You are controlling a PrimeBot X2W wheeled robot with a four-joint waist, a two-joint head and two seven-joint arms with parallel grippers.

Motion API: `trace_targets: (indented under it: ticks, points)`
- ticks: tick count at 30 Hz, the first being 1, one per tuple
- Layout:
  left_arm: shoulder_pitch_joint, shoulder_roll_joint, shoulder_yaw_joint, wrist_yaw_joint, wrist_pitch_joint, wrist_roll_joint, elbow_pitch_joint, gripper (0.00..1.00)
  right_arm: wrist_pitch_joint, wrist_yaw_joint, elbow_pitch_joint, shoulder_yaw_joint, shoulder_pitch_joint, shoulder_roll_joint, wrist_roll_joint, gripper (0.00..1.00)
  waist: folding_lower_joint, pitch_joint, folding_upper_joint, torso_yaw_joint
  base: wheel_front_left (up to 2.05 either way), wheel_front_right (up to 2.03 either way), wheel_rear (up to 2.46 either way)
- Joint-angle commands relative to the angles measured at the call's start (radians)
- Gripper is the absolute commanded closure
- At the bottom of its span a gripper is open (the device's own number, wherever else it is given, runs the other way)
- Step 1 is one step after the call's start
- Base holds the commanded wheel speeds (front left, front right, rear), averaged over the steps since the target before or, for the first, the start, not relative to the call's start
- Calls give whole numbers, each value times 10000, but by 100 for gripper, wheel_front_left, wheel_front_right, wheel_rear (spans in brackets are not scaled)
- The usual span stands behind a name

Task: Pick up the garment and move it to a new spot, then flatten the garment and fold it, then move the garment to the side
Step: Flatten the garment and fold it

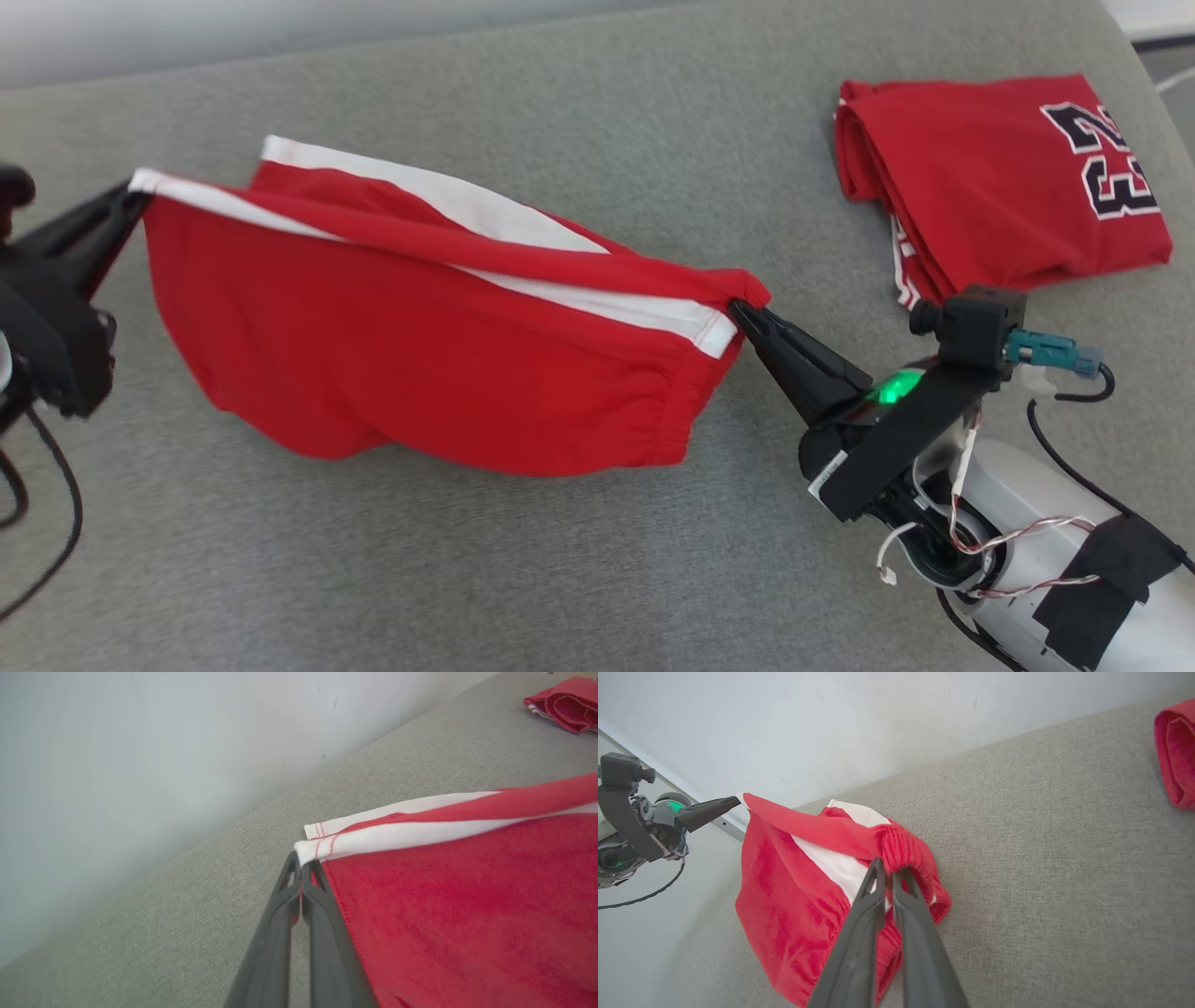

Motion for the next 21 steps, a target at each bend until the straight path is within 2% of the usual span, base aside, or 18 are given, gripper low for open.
trace_targets:
  ticks: [1,11,21]
  points:
    - [-461,42,-276,38,-14,-184,131,100,-95,-24,-28,-28,-168,45,-76,100,-3,545,-2,-480,0,0,0]
    - [-2484,217,-2266,36,-145,-1008,1200,100,-89,-24,-713,113,-361,276,-37,100,-3,904,-2,-1101,0,0,0]
    - [-3434,328,-2904,36,-50,-1289,1910,100,-102,-24,-742,149,-741,747,-325,100,-3,1380,-2,-1510,0,0,0]
